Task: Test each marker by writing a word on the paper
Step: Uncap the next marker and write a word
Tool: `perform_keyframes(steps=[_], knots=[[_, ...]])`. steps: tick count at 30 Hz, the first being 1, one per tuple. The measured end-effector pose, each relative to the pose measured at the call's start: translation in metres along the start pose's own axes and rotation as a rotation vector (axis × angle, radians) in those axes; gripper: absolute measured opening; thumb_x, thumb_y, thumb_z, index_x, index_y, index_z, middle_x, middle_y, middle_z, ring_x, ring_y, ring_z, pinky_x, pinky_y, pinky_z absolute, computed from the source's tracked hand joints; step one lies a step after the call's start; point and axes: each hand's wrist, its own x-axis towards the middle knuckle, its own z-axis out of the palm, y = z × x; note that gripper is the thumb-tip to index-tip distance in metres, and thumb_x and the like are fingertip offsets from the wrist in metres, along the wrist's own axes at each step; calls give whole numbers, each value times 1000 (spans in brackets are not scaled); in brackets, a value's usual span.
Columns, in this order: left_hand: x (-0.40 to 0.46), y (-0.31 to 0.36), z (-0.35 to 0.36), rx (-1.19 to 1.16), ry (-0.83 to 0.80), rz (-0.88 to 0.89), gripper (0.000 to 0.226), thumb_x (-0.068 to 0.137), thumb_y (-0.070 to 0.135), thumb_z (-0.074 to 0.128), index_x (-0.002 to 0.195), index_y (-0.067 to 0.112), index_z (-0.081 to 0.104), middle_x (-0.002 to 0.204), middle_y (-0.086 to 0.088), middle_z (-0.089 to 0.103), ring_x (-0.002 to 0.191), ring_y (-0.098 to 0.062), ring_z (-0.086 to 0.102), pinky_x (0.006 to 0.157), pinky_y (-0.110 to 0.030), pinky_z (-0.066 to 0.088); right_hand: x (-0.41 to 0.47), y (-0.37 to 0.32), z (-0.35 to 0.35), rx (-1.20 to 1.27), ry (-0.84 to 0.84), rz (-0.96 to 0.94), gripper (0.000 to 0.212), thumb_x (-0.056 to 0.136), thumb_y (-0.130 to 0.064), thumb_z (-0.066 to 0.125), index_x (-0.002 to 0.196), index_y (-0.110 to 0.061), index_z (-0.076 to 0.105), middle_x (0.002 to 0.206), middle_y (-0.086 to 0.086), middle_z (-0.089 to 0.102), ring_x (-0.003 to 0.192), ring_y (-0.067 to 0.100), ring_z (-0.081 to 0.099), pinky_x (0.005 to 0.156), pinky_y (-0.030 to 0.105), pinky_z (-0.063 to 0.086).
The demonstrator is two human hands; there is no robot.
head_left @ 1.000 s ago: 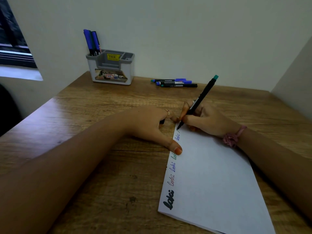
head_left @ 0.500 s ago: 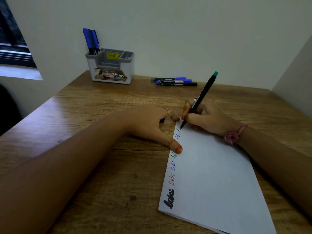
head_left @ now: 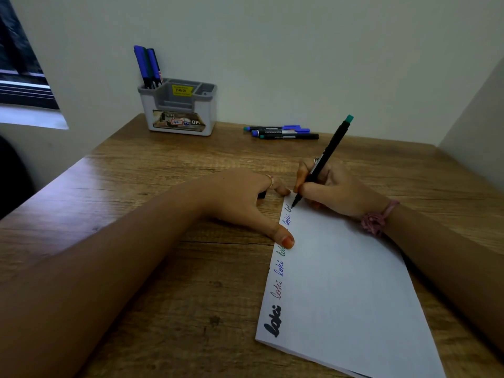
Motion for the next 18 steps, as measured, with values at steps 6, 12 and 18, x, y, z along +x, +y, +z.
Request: perform_keyframes(steps=[6, 12, 18], knots=[[0, 1, 0, 4, 0, -9, 79, 63, 68, 63, 132, 41, 36, 76, 24, 35, 69, 0, 40, 58, -16, 28, 2, 2, 1, -13, 32, 20, 3, 73, -14, 57, 72, -16, 55, 69, 3, 55, 55, 5, 49, 51, 17, 43], [0, -1, 1, -25, 2, -2, 81, 61, 69, 63, 132, 43, 36, 81, 23, 38, 74, 1, 42, 61, -16, 30, 2, 1, 1, -9, 53, 9, 5, 72, -13, 55, 69, -17, 54, 66, 1, 54, 51, 4, 48, 49, 17, 42], [1, -4, 1, -43, -7, -6, 86, 60, 71, 63, 135, 44, 32, 94, 23, 41, 84, 2, 43, 64, -13, 31, 3, 0, 1, -29, 65, 15, 5, 71, -14, 55, 68, -18, 53, 69, 10, 53, 57, 11, 48, 51, 20, 41]])
